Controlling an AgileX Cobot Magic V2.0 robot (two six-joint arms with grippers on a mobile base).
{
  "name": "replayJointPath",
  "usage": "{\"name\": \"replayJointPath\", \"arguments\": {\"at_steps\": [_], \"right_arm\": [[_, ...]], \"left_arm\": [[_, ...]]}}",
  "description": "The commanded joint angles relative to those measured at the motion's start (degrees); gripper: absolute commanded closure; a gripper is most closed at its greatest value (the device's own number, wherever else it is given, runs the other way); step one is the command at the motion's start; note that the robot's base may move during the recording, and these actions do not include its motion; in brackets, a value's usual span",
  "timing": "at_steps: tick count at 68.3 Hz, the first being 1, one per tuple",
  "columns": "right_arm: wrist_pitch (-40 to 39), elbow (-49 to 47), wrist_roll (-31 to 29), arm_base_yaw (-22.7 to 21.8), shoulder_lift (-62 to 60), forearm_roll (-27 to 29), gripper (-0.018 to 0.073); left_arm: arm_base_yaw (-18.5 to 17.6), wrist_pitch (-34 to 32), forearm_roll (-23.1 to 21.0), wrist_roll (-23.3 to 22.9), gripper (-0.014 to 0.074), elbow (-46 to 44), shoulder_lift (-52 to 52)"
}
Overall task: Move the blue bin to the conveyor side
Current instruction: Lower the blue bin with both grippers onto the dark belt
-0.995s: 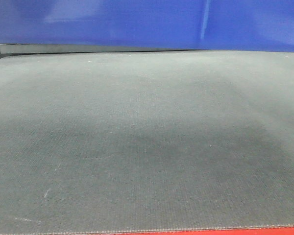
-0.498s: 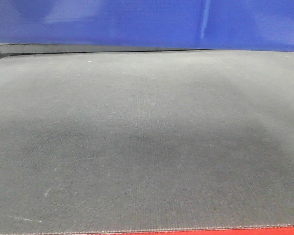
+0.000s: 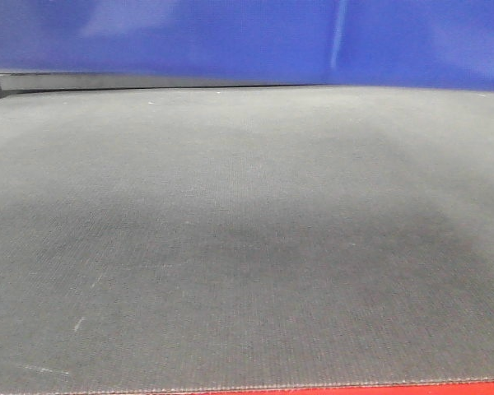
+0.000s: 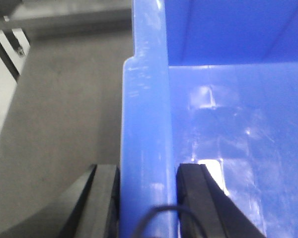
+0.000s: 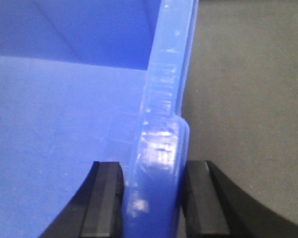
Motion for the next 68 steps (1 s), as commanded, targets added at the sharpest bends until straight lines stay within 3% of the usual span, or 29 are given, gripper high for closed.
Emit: {"name": "replayJointPath", "arguments": {"at_steps": [1, 15, 30, 37, 41, 46, 54, 57, 61, 68], "right_arm": [[-4.59, -1.53, -1.94, -0.73, 1.72, -5.78, 0.0637], [-3.73, -1.53, -1.94, -0.95, 10.54, -5.78, 0.0637], [-3.47, -1.53, -1.94, -0.95, 18.08, -5.78, 0.0637], [-3.47, -1.53, -1.94, -0.95, 19.81, -5.78, 0.0631], [-3.22, -1.53, -1.94, -0.95, 20.51, -5.78, 0.0573], [-2.83, -1.53, -1.94, -0.95, 20.54, -5.78, 0.0427], [-2.83, -1.53, -1.94, -1.24, 20.41, -5.78, 0.0071], [-2.57, -1.53, -1.94, -1.33, 20.27, -5.78, -0.0020], [-2.18, -1.53, -1.94, -1.36, 19.81, -5.89, -0.0006], [-0.92, -1.53, -1.94, -1.36, 17.96, -5.89, 0.0001]], "left_arm": [[0.77, -1.81, 2.42, 0.01, 0.0605, -1.16, 2.02], [0.77, 4.30, 0.18, 0.01, 0.0605, -1.16, 10.11], [0.77, 6.04, -0.50, 0.01, 0.0602, -1.05, 16.25], [0.77, 6.16, -0.50, 0.01, 0.0555, -1.05, 17.96], [0.77, 6.21, -0.50, 0.01, 0.0486, -1.05, 18.37], [0.77, 6.21, -0.50, 0.01, 0.0366, -1.05, 18.60], [0.77, 6.30, -0.50, 0.01, 0.0134, -1.05, 18.60], [0.77, 6.72, -0.50, 0.01, 0.0057, -1.05, 18.60], [0.77, 7.29, -0.50, 0.01, -0.0019, -1.05, 18.24], [0.77, 7.65, -0.59, 0.01, -0.0001, -1.05, 16.27]]}}
